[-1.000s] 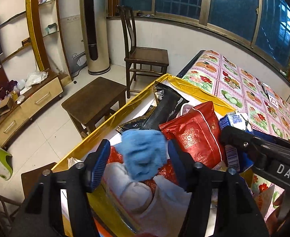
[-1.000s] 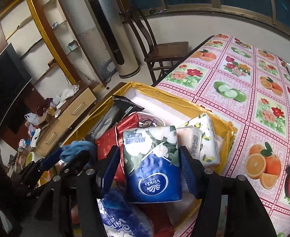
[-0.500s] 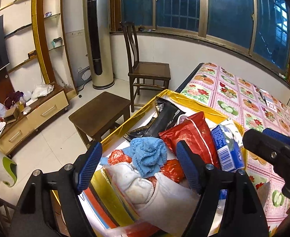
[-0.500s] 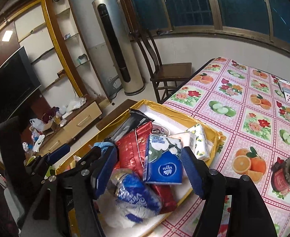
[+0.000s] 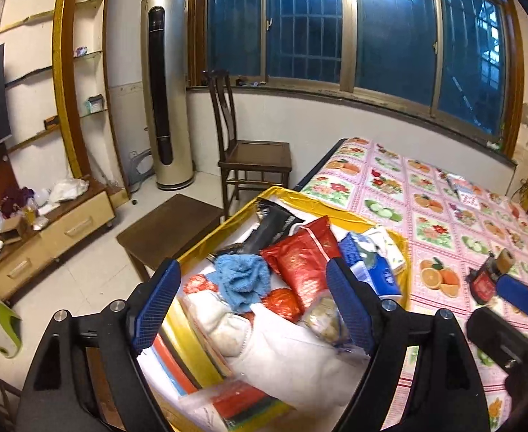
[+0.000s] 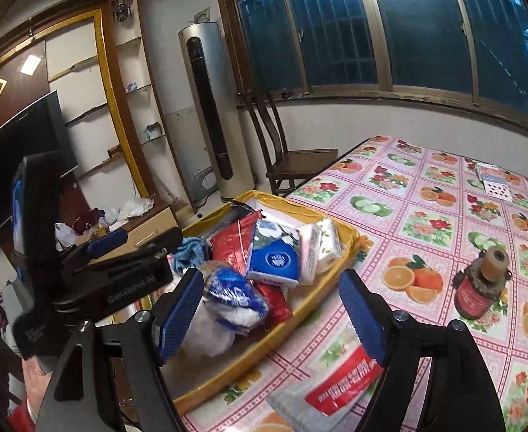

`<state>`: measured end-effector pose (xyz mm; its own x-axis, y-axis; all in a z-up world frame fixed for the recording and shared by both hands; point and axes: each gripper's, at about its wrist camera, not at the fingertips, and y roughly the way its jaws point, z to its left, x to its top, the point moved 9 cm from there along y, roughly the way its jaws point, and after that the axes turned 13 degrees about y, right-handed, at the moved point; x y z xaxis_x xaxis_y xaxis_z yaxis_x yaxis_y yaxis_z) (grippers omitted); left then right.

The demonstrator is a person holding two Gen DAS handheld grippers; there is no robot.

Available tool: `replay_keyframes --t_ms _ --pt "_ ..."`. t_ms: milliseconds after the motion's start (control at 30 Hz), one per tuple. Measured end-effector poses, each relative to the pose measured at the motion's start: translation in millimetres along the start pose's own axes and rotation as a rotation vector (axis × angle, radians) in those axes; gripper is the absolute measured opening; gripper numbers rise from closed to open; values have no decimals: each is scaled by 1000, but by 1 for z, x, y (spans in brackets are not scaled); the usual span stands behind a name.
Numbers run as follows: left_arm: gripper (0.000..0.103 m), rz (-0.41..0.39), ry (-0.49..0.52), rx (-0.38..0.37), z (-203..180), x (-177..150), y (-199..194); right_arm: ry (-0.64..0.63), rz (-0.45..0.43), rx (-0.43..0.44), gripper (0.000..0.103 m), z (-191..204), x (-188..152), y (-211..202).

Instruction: Organize soft objects

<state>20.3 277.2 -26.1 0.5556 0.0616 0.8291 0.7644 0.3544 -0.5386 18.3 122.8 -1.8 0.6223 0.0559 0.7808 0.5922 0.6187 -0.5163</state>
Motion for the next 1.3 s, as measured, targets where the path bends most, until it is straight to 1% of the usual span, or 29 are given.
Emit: replay_keyframes --t_ms 67,167,233,367,433,567,700,900,1067,1300 --pt "90 -1 6 -41 -6 -2 -2 21 9 0 82 -4 -6 0" --pt "92 33 46 -77 -18 -9 1 32 23 -7 83 -10 -14 3" --pt "92 49 52 -95 -21 -15 3 41 34 -12 84 -13 -20 5" --pt "92 55 59 -67 -19 -23 4 73 48 -7 87 -16 -26 12" --pt "92 63 56 -52 -14 -26 5 61 45 -19 91 -12 -26 16" --pt "92 65 48 -24 -5 -31 5 30 45 -45 93 -3 -27 25" --pt "92 71 38 -19 1 -34 8 19 46 -69 96 2 -25 35" --pt "92 87 8 -12 16 -39 14 8 60 -82 96 9 -23 48" --pt "92 87 -1 1 24 -41 16 -1 72 -76 96 18 -26 53" --pt "92 88 10 11 24 -41 18 3 75 -71 96 18 -27 52"
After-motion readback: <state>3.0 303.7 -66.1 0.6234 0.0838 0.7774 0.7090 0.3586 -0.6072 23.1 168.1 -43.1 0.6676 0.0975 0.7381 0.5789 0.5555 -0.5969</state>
